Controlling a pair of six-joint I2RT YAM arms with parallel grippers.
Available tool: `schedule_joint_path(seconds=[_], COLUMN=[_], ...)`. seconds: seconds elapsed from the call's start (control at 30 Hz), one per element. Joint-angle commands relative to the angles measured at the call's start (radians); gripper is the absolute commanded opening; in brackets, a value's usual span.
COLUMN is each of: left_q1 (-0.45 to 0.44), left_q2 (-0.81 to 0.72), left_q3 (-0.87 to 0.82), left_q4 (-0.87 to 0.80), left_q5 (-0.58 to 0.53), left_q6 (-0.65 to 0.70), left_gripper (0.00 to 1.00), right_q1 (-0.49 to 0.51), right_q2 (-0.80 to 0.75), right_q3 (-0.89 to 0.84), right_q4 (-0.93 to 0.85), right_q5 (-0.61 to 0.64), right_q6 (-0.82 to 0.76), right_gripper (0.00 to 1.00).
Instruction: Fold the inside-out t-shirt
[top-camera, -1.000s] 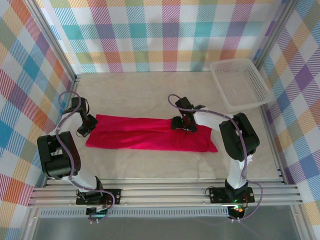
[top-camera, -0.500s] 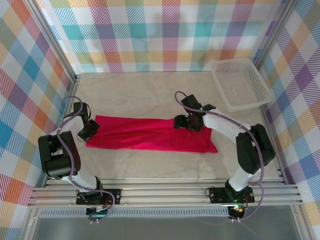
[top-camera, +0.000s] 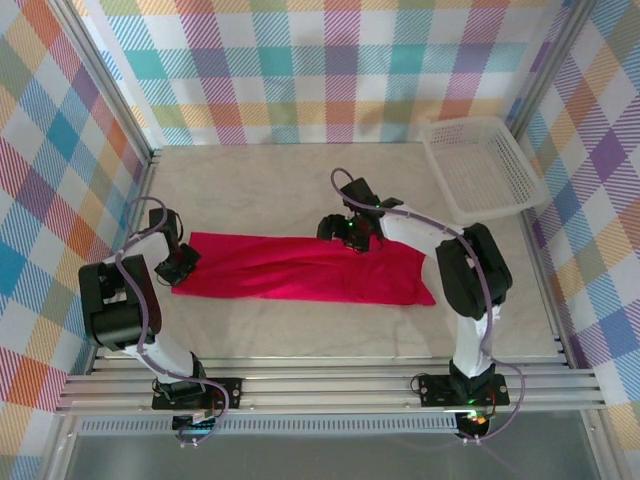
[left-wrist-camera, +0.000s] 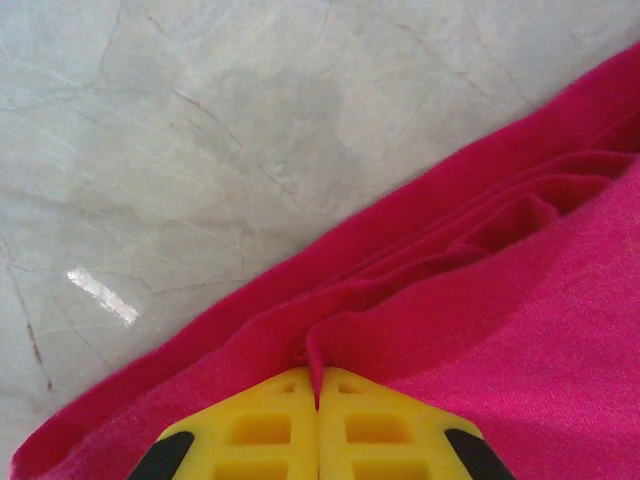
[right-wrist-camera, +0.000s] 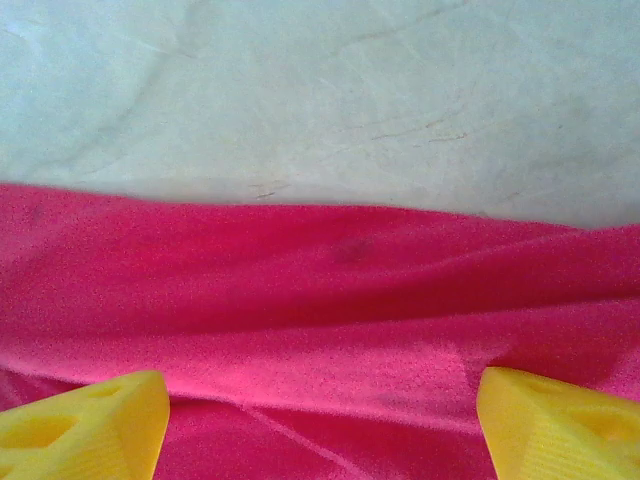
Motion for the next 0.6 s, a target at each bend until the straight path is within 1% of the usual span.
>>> schedule_joint_path(seconds=[0.0, 0.1, 0.2, 0.23, 0.27, 0.33, 0.37, 0.4, 0.47, 0.5, 0.57], left_q1=[0.039, 0.105, 0.152, 0.157, 0.157, 0.141, 0.121, 0.096, 0.000, -0.049, -0.177], left_q2=[0.042, 0.074, 0.099, 0.093, 0.078, 0.017, -0.029, -0.072, -0.176, -0.219, -0.278], left_q3=[-0.018, -0.024, -0.027, -0.025, -0.022, -0.017, -0.004, 0.009, 0.037, 0.046, 0.065], left_q4=[0.016, 0.057, 0.107, 0.117, 0.119, 0.115, 0.089, 0.062, 0.019, 0.013, 0.031], left_q5=[0.042, 0.144, 0.257, 0.274, 0.272, 0.244, 0.199, 0.152, 0.048, 0.009, -0.043], left_q6=[-0.024, -0.041, -0.077, -0.085, -0.089, -0.093, -0.091, -0.086, -0.079, -0.081, -0.084], left_gripper=[0.03, 0.07, 0.10, 0.15, 0.23, 0.34, 0.43, 0.48, 0.50, 0.52, 0.54], right_q1=[0.004, 0.001, -0.001, -0.001, -0.001, 0.003, 0.007, 0.011, 0.023, 0.024, 0.025], right_q2=[0.037, 0.013, -0.018, -0.031, -0.043, -0.062, -0.074, -0.081, -0.101, -0.108, -0.118], right_q3=[-0.076, -0.204, -0.262, -0.263, -0.249, -0.191, -0.149, -0.113, -0.043, -0.024, 0.000], right_q4=[0.031, 0.070, 0.063, 0.064, 0.061, 0.029, -0.002, -0.032, -0.084, -0.095, -0.091], right_q5=[0.005, 0.044, 0.071, 0.061, 0.035, -0.018, -0.040, -0.053, -0.067, -0.070, -0.087], right_q6=[0.118, 0.142, 0.115, 0.091, 0.057, -0.002, -0.031, -0.054, -0.083, -0.084, -0.065], right_gripper=[0.79, 0.79, 0.80, 0.80, 0.80, 0.80, 0.81, 0.81, 0.82, 0.83, 0.83])
